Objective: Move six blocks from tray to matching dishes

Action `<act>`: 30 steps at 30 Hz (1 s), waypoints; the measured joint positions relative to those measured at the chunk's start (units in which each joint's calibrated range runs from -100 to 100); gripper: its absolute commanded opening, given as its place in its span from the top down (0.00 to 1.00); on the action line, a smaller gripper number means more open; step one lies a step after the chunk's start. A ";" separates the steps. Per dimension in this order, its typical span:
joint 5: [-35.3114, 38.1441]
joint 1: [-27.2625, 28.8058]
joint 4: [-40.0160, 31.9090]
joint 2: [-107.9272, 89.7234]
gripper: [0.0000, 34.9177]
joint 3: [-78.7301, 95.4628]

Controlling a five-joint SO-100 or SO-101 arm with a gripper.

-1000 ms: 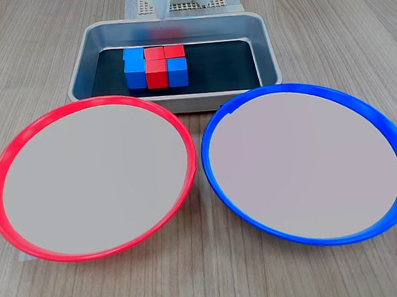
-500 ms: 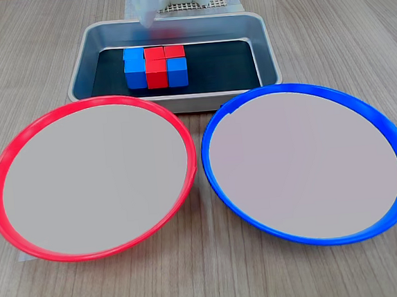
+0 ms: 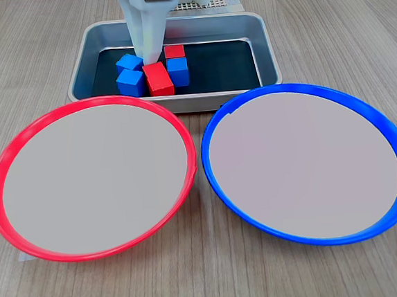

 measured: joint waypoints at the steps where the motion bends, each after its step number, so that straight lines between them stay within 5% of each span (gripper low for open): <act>1: -0.34 -0.09 -0.33 0.51 1.00 -0.64; 9: -2.34 -3.72 -0.08 2.39 1.00 -7.44; 12: 0.15 -3.63 6.93 2.39 0.99 -11.62; 16: 5.52 -3.89 15.25 2.39 0.76 -15.06; 21: 12.06 -3.89 16.48 3.75 0.51 -15.34; 30: 21.15 -3.89 18.11 4.35 0.52 -14.07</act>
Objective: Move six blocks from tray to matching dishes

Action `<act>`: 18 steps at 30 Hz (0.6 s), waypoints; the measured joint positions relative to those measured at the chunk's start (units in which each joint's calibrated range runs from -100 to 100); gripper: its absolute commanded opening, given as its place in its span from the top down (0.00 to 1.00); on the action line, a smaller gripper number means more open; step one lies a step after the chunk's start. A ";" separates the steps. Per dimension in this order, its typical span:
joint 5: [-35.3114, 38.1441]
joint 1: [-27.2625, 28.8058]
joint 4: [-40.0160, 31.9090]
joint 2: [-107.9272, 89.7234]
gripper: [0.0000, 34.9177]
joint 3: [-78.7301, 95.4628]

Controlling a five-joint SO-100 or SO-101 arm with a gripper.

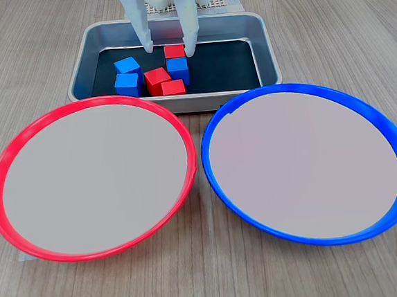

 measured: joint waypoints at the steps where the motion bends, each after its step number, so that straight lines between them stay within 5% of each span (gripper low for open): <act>1: 0.68 0.00 -0.08 0.00 0.53 0.64; 6: 3.22 0.00 -1.79 0.43 0.65 4.26; 8: 3.71 -0.18 -2.85 0.77 0.99 5.17; 15: 3.32 -2.30 -2.61 0.77 1.00 4.72; 18: 2.59 -3.98 6.53 1.11 1.00 -3.81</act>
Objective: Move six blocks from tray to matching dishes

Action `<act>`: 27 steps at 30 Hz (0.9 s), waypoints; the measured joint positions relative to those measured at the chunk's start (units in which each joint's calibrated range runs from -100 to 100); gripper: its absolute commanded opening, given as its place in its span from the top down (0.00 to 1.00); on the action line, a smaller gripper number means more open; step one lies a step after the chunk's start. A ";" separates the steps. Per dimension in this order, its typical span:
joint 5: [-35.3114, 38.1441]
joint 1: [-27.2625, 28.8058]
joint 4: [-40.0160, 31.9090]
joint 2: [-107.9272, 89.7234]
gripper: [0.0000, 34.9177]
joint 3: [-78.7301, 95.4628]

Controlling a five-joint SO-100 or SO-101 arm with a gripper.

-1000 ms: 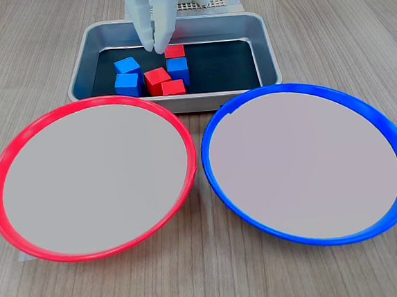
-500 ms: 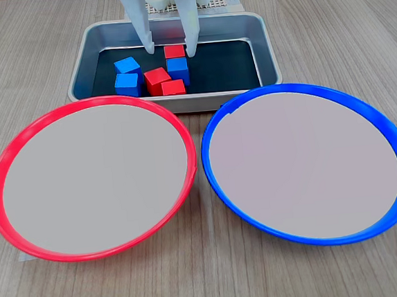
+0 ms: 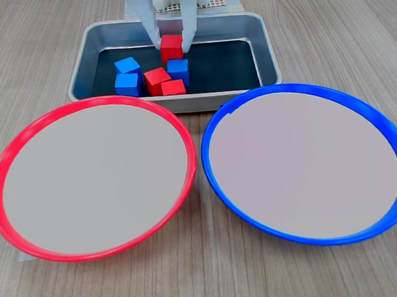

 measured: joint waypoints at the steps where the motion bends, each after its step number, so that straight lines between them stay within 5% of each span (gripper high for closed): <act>1: -0.49 -0.18 3.10 0.34 1.00 -2.63; 6: -10.55 -3.81 11.83 6.82 1.00 -23.32; 11: -25.15 -0.97 3.43 21.14 1.00 -42.65; 15: -29.55 4.25 -5.79 33.76 0.99 -50.73; 16: -29.74 4.87 -8.24 37.08 0.92 -52.36; 18: -29.74 5.93 -11.83 41.09 0.50 -53.54; 19: -29.45 6.73 -13.78 43.22 0.39 -53.63; 21: -27.74 8.05 -16.56 45.01 0.34 -53.72; 22: -27.45 8.14 -16.88 45.01 0.35 -53.63; 25: -26.32 7.96 -17.13 44.76 0.65 -52.72; 26: -25.84 8.32 -15.99 44.08 0.93 -52.27; 27: -25.49 8.85 -14.76 43.22 0.99 -52.00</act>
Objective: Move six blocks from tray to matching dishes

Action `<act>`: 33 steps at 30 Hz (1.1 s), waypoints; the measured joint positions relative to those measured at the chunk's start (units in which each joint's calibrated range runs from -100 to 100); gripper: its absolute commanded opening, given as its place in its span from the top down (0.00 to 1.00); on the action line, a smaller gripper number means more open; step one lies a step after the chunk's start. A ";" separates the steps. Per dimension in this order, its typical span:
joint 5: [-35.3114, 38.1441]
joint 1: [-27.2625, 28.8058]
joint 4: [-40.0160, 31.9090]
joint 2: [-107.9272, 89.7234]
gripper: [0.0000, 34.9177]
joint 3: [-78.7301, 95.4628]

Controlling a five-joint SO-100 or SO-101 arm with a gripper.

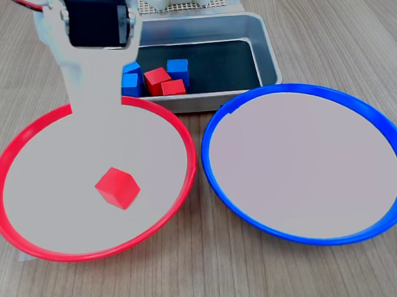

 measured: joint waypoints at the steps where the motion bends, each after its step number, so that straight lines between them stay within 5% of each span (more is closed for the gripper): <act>1: 0.29 0.35 1.06 -0.68 0.99 0.00; 6: 6.06 1.77 13.78 -8.70 0.99 2.18; 9: 12.45 5.13 19.66 -14.15 0.82 7.71; 16: 17.09 7.52 9.38 -20.72 0.41 28.31; 22: 18.61 7.17 1.47 -20.97 0.44 35.48; 33: 23.64 4.51 -0.08 -21.23 0.52 40.02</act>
